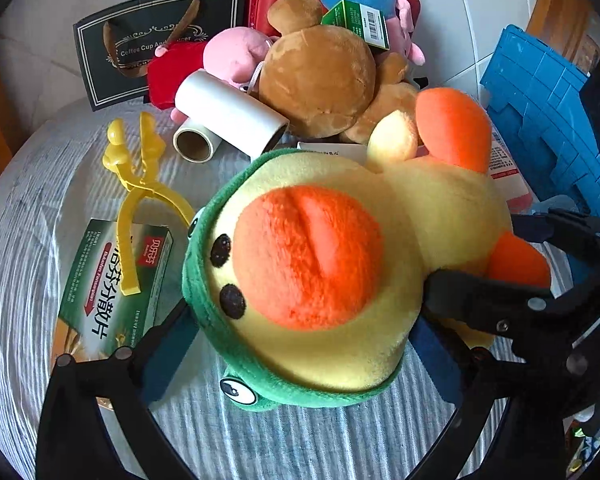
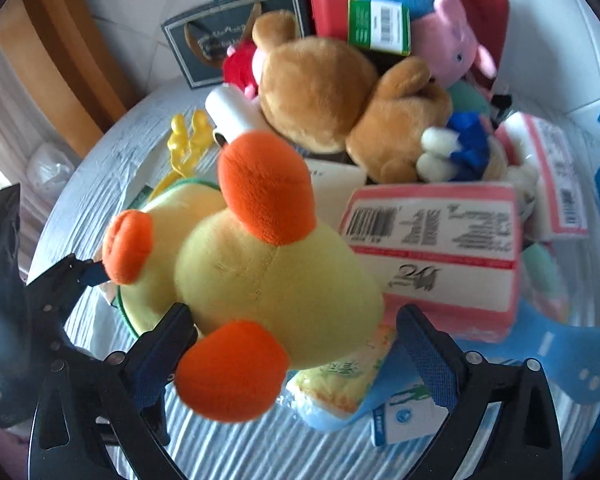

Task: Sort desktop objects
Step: 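Grasp the yellow-and-green plush duck with the right tool, left tool steadying it, then carry the plush duck in the right tool over the blue crate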

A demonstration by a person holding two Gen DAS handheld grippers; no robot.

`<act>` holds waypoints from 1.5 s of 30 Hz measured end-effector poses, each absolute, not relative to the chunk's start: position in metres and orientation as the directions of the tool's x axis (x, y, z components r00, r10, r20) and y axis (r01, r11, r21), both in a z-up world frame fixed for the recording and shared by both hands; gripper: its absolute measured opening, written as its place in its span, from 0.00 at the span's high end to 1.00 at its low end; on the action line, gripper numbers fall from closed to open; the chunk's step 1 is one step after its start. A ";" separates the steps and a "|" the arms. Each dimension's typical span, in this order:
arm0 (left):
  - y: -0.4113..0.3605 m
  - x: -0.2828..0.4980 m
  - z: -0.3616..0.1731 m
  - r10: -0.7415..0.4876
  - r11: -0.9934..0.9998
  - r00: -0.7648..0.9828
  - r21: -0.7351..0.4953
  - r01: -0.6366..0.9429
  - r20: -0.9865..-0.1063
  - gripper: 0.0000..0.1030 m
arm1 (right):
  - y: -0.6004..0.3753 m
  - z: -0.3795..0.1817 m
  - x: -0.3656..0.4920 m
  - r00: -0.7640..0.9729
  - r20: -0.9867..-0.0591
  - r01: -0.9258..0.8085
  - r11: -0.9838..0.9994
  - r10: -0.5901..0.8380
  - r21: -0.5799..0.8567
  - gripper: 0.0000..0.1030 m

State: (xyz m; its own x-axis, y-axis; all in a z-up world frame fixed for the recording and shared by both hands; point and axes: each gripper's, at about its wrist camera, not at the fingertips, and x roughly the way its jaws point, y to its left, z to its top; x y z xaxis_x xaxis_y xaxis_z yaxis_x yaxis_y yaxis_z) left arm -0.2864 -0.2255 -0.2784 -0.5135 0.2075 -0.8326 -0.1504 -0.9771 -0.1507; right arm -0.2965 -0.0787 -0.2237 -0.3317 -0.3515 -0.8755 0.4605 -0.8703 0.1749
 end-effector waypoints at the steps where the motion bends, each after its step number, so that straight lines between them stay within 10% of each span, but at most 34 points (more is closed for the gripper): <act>1: -0.224 -0.285 -0.280 0.199 -0.978 -0.517 -0.137 -0.156 -0.833 0.07 | -0.079 -0.225 -0.296 -0.323 -0.871 0.463 -0.865 -0.369 0.195 0.12; 5: -0.214 -0.275 -0.269 0.164 -0.982 -0.567 -0.078 -0.172 -0.807 0.14 | -0.081 -0.216 -0.288 -0.352 -0.861 0.492 -0.855 -0.366 0.162 0.26; 19: -0.154 -0.231 -0.143 0.091 -0.985 -0.767 0.057 -0.164 -0.635 0.14 | -0.012 -0.101 -0.239 -0.562 -0.657 0.540 -0.824 -0.503 0.169 0.26; 32: 0.035 -0.213 -0.009 0.277 -0.925 -0.863 0.126 -0.359 -0.423 0.13 | 0.168 0.040 -0.202 -0.814 -0.458 0.370 -0.927 -0.358 0.065 0.26; 45: 0.300 -0.286 0.039 0.397 -0.834 -0.752 0.136 -0.535 -0.526 0.12 | 0.406 0.093 -0.270 -0.836 -0.517 0.156 -0.983 -0.182 0.094 0.24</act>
